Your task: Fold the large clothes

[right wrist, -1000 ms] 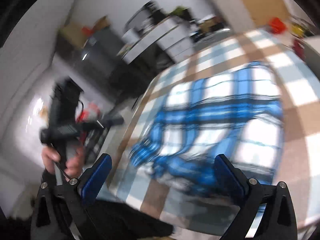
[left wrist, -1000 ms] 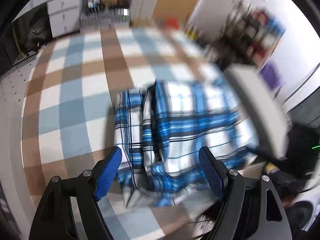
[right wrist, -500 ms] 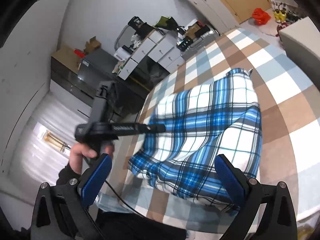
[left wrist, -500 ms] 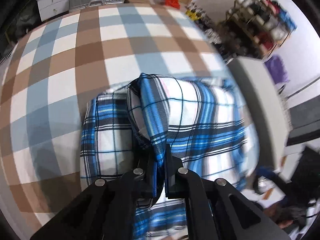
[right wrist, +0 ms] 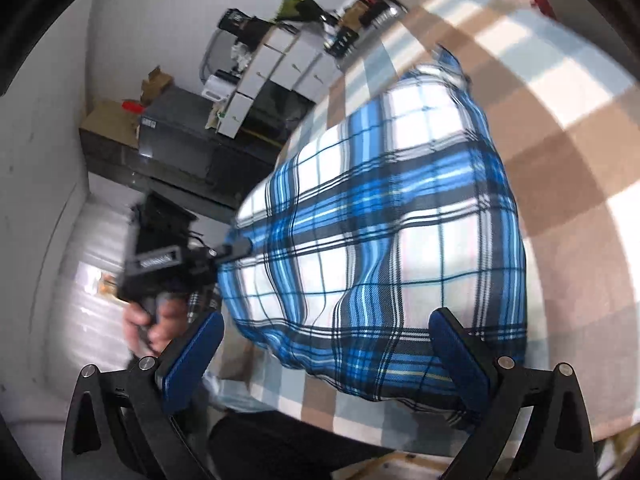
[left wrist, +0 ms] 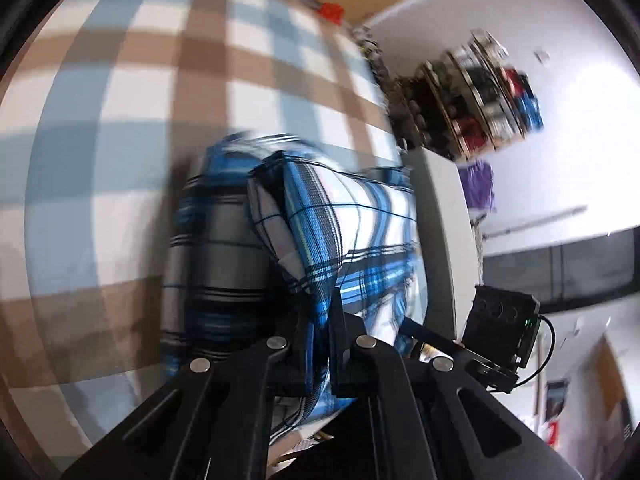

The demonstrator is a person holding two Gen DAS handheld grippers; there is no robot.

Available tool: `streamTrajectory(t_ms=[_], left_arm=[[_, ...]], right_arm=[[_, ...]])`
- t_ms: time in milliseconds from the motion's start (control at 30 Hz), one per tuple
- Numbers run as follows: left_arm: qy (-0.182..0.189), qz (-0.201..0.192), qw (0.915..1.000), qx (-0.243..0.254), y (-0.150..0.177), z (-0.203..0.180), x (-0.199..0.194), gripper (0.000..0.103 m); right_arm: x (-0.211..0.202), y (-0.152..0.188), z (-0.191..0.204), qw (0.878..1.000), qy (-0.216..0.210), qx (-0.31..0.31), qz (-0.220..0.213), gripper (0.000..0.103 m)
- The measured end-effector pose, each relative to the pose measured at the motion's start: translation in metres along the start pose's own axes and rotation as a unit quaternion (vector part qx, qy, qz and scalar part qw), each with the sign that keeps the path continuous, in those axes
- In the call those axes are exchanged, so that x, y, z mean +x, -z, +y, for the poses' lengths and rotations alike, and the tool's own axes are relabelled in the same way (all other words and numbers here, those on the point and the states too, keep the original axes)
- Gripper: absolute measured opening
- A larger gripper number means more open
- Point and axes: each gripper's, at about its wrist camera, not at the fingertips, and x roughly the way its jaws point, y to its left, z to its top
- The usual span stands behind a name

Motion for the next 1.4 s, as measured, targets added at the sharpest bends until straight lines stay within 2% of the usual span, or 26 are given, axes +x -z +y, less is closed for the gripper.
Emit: streamTrajectory(t_ms=[100,267,367,467,533,600,633,667,733,800,867,900,933,967,1033,1133,1233,1333,1400], left_arm=[[0.005,-0.001,0.9999,-0.011,0.006,0.019,0.006,0.0],[-0.016,-0.015,0.9996,0.016,0.009,0.012,0.004,0.006],[-0.026,-0.018,0.9995,0.001,0.007,0.013,-0.011,0.011],[-0.037,-0.048,0.9982,0.003,0.015,0.004,-0.042,0.012],[-0.048,-0.042,0.9979,0.01,0.026,-0.002,-0.053,0.025],[-0.058,-0.035,0.9976,0.014,0.038,-0.006,-0.057,0.065],[-0.078,-0.024,0.9966,0.014,0.048,-0.009,-0.054,0.07],[-0.091,-0.008,0.9958,0.014,0.054,-0.01,-0.047,0.07],[-0.092,0.024,0.9954,0.011,0.062,-0.009,-0.033,0.07],[-0.123,0.042,0.9914,0.012,0.066,-0.008,-0.015,0.07],[-0.14,0.052,0.9888,0.003,0.064,-0.003,-0.001,0.068],[-0.122,0.056,0.9909,-0.007,0.062,-0.002,0.005,0.055],[-0.102,0.062,0.9928,-0.014,0.06,-0.003,0.009,0.036],[-0.095,0.068,0.9931,-0.013,0.058,-0.008,0.013,0.0],[-0.068,0.061,0.9957,0.009,0.054,-0.024,0.013,0.0],[-0.033,0.045,0.9964,0.064,0.045,-0.073,0.009,0.0],[0.015,0.023,0.9934,0.112,0.033,-0.116,-0.003,0.0],[0.104,-0.006,0.9813,0.162,0.024,-0.145,-0.019,0.0],[0.145,-0.028,0.9702,0.192,0.032,-0.143,-0.026,0.0]], right_arm=[[0.01,0.0,-0.003,1.0,-0.009,0.002,0.022,0.103],[0.015,-0.003,-0.012,0.999,-0.027,0.022,0.035,0.103],[0.013,-0.007,-0.022,0.996,-0.053,0.055,0.036,0.103],[0.011,-0.006,-0.023,0.997,-0.052,0.054,0.032,0.103],[0.011,-0.005,-0.019,0.997,-0.044,0.046,0.031,0.103],[0.011,-0.003,-0.018,0.998,-0.038,0.043,0.031,0.103],[0.011,-0.003,-0.017,0.998,-0.035,0.043,0.031,0.103],[0.011,-0.003,-0.017,0.998,-0.034,0.044,0.031,0.103],[0.011,-0.003,-0.016,0.998,-0.032,0.046,0.031,0.103],[0.012,-0.003,-0.016,0.998,-0.033,0.047,0.03,0.103],[0.014,-0.005,-0.013,0.998,-0.033,0.046,0.029,0.103],[0.014,-0.005,-0.013,0.998,-0.034,0.045,0.029,0.103],[0.014,-0.005,-0.013,0.998,-0.035,0.044,0.029,0.103],[0.013,-0.004,-0.015,0.998,-0.036,0.043,0.029,0.103],[0.012,-0.004,-0.016,0.998,-0.038,0.046,0.026,0.103],[0.009,-0.004,-0.019,0.997,-0.047,0.061,0.021,0.103],[0.007,-0.005,-0.026,0.995,-0.061,0.08,0.017,0.103],[0.001,-0.005,-0.03,0.993,-0.076,0.09,0.005,0.103],[-0.005,-0.006,-0.032,0.991,-0.091,0.095,-0.008,0.103]])
